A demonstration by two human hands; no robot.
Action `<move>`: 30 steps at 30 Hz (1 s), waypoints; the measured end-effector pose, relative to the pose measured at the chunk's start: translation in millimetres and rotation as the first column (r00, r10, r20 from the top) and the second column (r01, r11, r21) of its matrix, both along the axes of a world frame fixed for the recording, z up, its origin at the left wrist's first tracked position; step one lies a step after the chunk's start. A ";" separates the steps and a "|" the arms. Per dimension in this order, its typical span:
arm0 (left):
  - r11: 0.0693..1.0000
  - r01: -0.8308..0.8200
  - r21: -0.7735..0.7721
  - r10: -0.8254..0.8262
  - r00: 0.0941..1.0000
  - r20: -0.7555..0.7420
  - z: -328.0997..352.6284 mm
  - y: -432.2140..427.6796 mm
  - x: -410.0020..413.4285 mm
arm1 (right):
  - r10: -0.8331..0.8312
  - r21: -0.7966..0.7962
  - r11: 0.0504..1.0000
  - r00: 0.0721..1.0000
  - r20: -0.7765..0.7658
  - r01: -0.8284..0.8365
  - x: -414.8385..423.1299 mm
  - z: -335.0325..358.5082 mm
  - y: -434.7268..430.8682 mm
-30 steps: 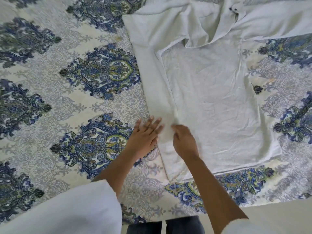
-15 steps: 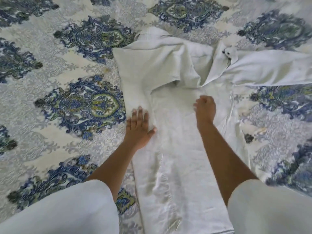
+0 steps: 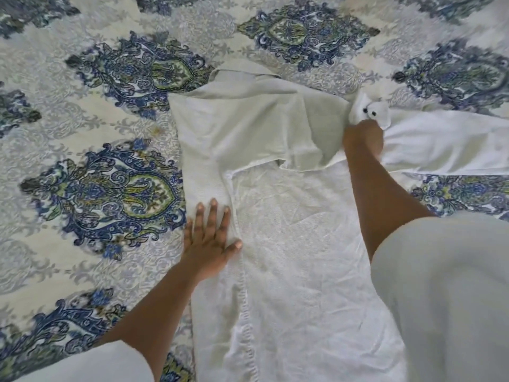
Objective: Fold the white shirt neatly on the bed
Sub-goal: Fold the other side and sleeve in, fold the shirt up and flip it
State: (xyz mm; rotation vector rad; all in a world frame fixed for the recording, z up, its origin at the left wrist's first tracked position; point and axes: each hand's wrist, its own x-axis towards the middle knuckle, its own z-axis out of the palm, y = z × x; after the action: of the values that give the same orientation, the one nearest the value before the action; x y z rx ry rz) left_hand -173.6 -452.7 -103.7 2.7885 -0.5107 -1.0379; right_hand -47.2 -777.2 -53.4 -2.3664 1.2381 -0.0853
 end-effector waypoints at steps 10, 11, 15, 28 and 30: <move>0.969 -0.181 -0.167 0.178 0.983 -0.032 8.4 3.5 4.8 | -0.022 0.686 0.354 0.728 0.685 -0.635 -104.4 95.3 86.1; 0.851 -0.367 -0.376 0.349 0.930 -0.118 14.6 5.5 4.5 | 0.145 0.675 0.357 0.753 0.642 -0.645 -120.4 93.8 93.6; -0.130 -0.827 -0.547 0.581 0.383 -0.718 56.8 40.5 -26.2 | 0.706 0.606 0.400 0.653 0.275 -0.688 -204.4 49.4 120.8; 0.476 -0.824 -0.306 0.500 0.540 -0.677 62.9 21.2 -105.2 | -0.101 0.529 0.822 0.968 -0.230 0.212 -304.7 3.1 213.4; 0.432 -0.856 -0.284 0.530 0.495 -0.688 63.4 13.1 -113.3 | -0.179 0.760 0.620 0.978 -0.105 0.195 -308.6 14.7 208.3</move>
State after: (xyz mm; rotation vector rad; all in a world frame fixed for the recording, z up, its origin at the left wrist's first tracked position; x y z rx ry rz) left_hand -286.9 -439.6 -40.3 1.6869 0.4024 -1.0402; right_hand -355.7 -568.9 -38.6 -1.4812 1.1996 0.3450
